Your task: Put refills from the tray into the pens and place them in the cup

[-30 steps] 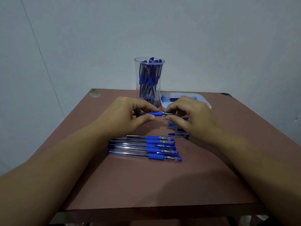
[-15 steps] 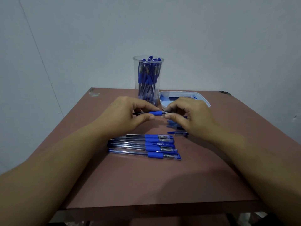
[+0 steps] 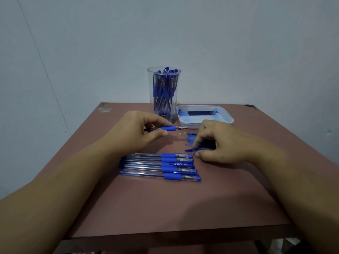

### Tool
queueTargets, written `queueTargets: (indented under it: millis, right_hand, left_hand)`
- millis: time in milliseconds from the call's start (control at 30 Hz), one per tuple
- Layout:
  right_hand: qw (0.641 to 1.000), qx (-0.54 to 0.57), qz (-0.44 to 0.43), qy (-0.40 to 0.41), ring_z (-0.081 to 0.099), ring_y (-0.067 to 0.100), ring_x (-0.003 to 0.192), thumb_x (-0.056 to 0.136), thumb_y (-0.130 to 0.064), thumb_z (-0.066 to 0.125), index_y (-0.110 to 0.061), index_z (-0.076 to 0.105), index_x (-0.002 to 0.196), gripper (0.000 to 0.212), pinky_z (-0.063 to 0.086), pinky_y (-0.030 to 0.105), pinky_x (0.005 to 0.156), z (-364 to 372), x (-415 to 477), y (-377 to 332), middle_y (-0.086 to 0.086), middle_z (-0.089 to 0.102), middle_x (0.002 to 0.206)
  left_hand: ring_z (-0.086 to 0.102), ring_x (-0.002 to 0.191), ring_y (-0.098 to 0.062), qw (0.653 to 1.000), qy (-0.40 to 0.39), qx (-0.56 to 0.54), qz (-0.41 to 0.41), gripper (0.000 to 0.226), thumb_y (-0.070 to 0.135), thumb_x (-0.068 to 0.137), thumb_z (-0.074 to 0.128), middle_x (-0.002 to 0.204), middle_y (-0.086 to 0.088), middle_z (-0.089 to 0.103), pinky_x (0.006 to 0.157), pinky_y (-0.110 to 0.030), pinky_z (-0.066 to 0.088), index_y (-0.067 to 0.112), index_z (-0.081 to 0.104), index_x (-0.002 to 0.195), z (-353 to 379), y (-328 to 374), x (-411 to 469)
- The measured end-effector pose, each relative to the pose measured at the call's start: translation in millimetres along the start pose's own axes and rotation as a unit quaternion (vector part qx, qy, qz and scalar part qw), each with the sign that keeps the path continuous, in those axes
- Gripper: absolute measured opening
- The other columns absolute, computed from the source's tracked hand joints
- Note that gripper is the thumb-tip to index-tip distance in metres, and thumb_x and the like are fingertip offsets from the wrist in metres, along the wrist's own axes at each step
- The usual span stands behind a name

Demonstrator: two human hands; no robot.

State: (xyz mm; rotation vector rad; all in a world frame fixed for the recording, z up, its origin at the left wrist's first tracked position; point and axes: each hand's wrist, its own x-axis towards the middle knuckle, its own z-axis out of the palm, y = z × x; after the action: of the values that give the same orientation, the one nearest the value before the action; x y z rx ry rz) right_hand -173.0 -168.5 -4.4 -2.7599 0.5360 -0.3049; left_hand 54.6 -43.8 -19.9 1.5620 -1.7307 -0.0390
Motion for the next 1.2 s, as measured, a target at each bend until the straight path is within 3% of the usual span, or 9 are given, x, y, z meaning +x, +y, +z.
queueTargets:
  millis: [67, 233, 333, 467, 600, 733, 867, 1000, 1200]
  right_hand:
    - [0.999, 0.022, 0.007, 0.033, 0.056, 0.0, 0.082, 0.082, -0.032, 0.071, -0.037, 0.064, 0.084, 0.009, 0.044, 0.016, 0.071, 0, 1, 0, -0.014, 0.058, 0.091]
    - [0.99, 0.03, 0.008, 0.135, 0.056, 0.011, 0.073, 0.089, -0.031, 0.064, -0.033, 0.059, 0.095, 0.008, 0.05, 0.03, 0.067, -1, 5, 8, -0.005, 0.064, 0.083]
    - [0.989, 0.035, -0.013, 0.145, 0.055, 0.011, 0.076, 0.09, -0.035, 0.063, -0.037, 0.059, 0.099, 0.009, 0.05, 0.032, 0.069, 1, 7, 7, -0.009, 0.063, 0.085]
    - [0.987, 0.069, -0.036, 0.138, 0.061, 0.009, 0.08, 0.085, -0.05, 0.057, -0.048, 0.058, 0.095, 0.01, 0.054, 0.036, 0.073, 9, 10, 2, -0.014, 0.065, 0.091]
    - [0.98, 0.085, -0.057, 0.17, 0.061, 0.013, 0.081, 0.09, -0.037, 0.064, -0.051, 0.057, 0.092, 0.016, 0.052, 0.04, 0.073, 12, 11, 0, -0.014, 0.066, 0.09]
    - [0.972, 0.128, -0.071, 0.184, 0.062, 0.013, 0.082, 0.087, -0.039, 0.062, -0.052, 0.06, 0.09, 0.014, 0.052, 0.037, 0.073, 14, 11, -6, -0.016, 0.067, 0.089]
    - [0.972, 0.129, -0.067, 0.184, 0.063, 0.01, 0.084, 0.09, -0.032, 0.065, -0.051, 0.06, 0.091, 0.02, 0.053, 0.032, 0.075, 17, 13, -10, -0.018, 0.067, 0.09]
    - [0.968, 0.157, -0.054, 0.188, 0.064, 0.004, 0.082, 0.089, -0.027, 0.068, -0.046, 0.062, 0.088, 0.02, 0.05, 0.016, 0.071, 20, 12, -11, -0.024, 0.067, 0.089]
    - [0.963, 0.182, -0.046, 0.194, 0.064, 0.005, 0.079, 0.088, -0.024, 0.068, -0.042, 0.064, 0.089, 0.019, 0.049, 0.014, 0.068, 21, 12, -14, -0.022, 0.068, 0.088]
  left_hand:
    - [0.062, 0.072, -0.005, 1.0, -0.002, 0.006, 0.001, 0.029, 0.029, 0.083, 0.075, 0.081, 0.019, 0.07, 0.065, -0.018, 0.05, 0.053, 0.065, 0.097, 0, 0, 0]
    - [0.063, 0.073, -0.007, 1.0, -0.004, 0.012, 0.003, 0.027, 0.03, 0.083, 0.075, 0.084, 0.013, 0.072, 0.065, -0.02, 0.051, 0.049, 0.067, 0.099, 1, 0, 0]
    - [0.062, 0.072, -0.006, 1.0, -0.002, 0.012, 0.006, 0.025, 0.029, 0.082, 0.075, 0.081, 0.015, 0.072, 0.064, -0.016, 0.049, 0.044, 0.069, 0.101, 2, 1, 0]
    - [0.062, 0.07, 0.001, 1.0, -0.003, 0.016, 0.016, 0.024, 0.027, 0.082, 0.076, 0.077, 0.035, 0.065, 0.064, -0.013, 0.048, 0.04, 0.072, 0.101, 3, 2, -1]
    - [0.062, 0.071, 0.0, 1.0, 0.014, 0.008, 0.021, 0.025, 0.024, 0.082, 0.077, 0.08, 0.034, 0.066, 0.064, -0.012, 0.046, 0.04, 0.072, 0.101, 4, 3, -2]
    - [0.063, 0.075, -0.003, 0.999, 0.024, 0.015, 0.045, 0.025, 0.026, 0.082, 0.077, 0.082, 0.033, 0.066, 0.065, -0.015, 0.047, 0.04, 0.072, 0.103, 5, 7, -2]
    - [0.064, 0.076, -0.007, 0.996, 0.033, 0.04, 0.075, 0.024, 0.029, 0.083, 0.076, 0.084, 0.03, 0.066, 0.066, -0.027, 0.054, 0.036, 0.074, 0.105, 6, 9, -3]
    - [0.06, 0.07, 0.002, 0.992, 0.051, 0.056, 0.096, 0.024, 0.025, 0.083, 0.076, 0.077, 0.03, 0.06, 0.061, -0.015, 0.048, 0.03, 0.075, 0.106, 8, 8, -5]
    - [0.059, 0.068, 0.001, 0.991, 0.06, 0.061, 0.105, 0.022, 0.025, 0.085, 0.075, 0.079, 0.027, 0.06, 0.06, -0.009, 0.041, 0.025, 0.075, 0.107, 12, 9, -5]
